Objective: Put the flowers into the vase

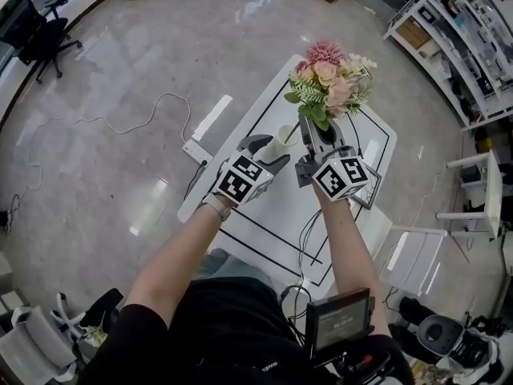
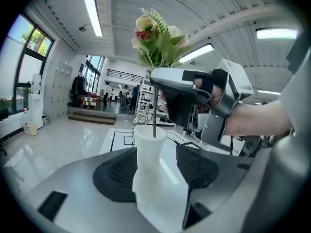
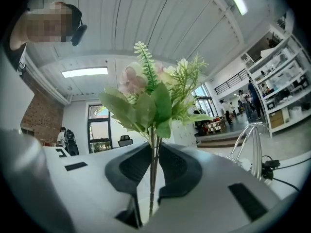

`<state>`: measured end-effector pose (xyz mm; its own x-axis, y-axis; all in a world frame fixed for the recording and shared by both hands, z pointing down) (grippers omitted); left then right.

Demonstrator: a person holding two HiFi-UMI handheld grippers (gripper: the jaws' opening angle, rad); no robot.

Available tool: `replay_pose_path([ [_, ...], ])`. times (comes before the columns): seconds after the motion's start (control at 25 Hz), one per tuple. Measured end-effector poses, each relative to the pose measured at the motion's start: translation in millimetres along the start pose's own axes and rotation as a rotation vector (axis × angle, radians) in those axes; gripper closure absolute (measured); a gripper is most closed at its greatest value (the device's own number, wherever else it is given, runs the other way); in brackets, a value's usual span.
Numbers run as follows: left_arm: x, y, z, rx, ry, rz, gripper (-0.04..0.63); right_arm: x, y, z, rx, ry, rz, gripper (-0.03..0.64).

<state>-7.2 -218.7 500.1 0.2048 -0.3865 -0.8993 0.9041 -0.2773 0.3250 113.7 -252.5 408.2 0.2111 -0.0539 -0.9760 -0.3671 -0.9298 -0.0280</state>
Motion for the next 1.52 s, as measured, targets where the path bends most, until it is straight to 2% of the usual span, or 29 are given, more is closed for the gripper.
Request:
replay_pose_path([
  [0.36,-6,2,4,-0.003,-0.013,0.007,0.360,-29,-12,2,-0.032,-0.047,0.058,0.564],
  [0.6,-7,2,8,-0.003,-0.020,0.011,0.360,-40,-19,5,-0.051,-0.107,0.088,0.563],
  [0.96,-10,6,7,-0.006,-0.031,0.012,0.360,-54,-34,5,-0.067,-0.141,0.128,0.560],
  [1.28,-10,8,7,-0.007,-0.036,0.017,0.360,-66,-42,5,-0.077,-0.162,0.202,0.537],
  [1.52,-10,9,6,-0.014,-0.037,0.013,0.360,-73,-44,3,-0.085,-0.156,0.246,0.483],
])
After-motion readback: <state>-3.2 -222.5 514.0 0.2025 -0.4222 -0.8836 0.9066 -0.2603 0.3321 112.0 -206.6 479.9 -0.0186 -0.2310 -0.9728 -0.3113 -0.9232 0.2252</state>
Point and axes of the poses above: the fingertips, and each gripper's own axes: y forward along the fingers, z to its left, x out of its top, the point moved 7 cm from there along -y, backward along the fingers, and after that the axes turned 14 degrees about -x, right-handed, at the moved point
